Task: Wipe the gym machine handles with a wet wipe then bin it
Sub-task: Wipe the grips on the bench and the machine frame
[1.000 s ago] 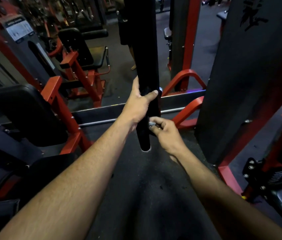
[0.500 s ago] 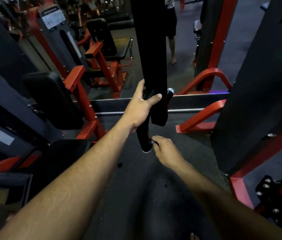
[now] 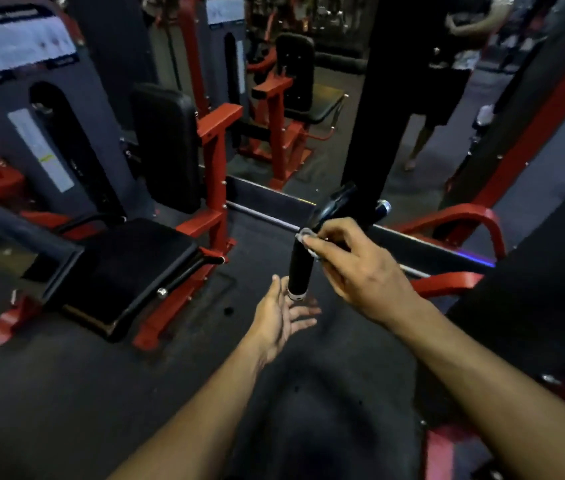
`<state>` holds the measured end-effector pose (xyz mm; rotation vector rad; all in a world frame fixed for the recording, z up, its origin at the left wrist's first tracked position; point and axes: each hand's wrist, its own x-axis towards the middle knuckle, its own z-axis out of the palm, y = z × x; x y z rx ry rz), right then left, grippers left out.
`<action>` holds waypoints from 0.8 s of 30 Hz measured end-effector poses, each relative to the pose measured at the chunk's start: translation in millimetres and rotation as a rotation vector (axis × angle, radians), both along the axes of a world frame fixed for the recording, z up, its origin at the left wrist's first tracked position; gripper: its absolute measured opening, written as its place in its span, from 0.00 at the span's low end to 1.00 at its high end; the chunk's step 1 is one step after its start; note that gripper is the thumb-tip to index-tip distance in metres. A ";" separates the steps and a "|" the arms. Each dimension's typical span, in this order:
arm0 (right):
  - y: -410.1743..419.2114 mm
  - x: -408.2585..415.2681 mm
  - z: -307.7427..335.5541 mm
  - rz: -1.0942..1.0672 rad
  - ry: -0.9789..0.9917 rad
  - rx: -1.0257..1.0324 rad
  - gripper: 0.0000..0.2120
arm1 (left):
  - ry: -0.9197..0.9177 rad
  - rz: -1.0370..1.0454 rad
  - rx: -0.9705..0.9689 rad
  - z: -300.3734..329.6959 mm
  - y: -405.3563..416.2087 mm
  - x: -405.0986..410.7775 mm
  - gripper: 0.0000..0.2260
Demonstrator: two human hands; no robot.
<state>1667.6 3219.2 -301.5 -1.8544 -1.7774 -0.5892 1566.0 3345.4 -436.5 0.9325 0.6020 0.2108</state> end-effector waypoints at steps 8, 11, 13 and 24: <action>17.1 -7.0 -37.0 0.067 -0.263 -0.481 0.20 | -0.070 0.046 -0.045 -13.9 -5.5 2.4 0.30; 18.0 -12.5 -55.2 -0.030 -0.307 -0.683 0.20 | -0.088 0.048 -0.088 -19.8 -4.2 3.8 0.33; 21.0 -15.0 -55.4 -0.069 -0.327 -0.720 0.18 | -0.113 0.071 -0.131 -19.8 -4.7 4.0 0.35; 31.6 25.3 63.5 -0.056 -0.319 -0.211 0.13 | -0.012 -0.011 -0.019 -14.3 -4.8 -0.7 0.40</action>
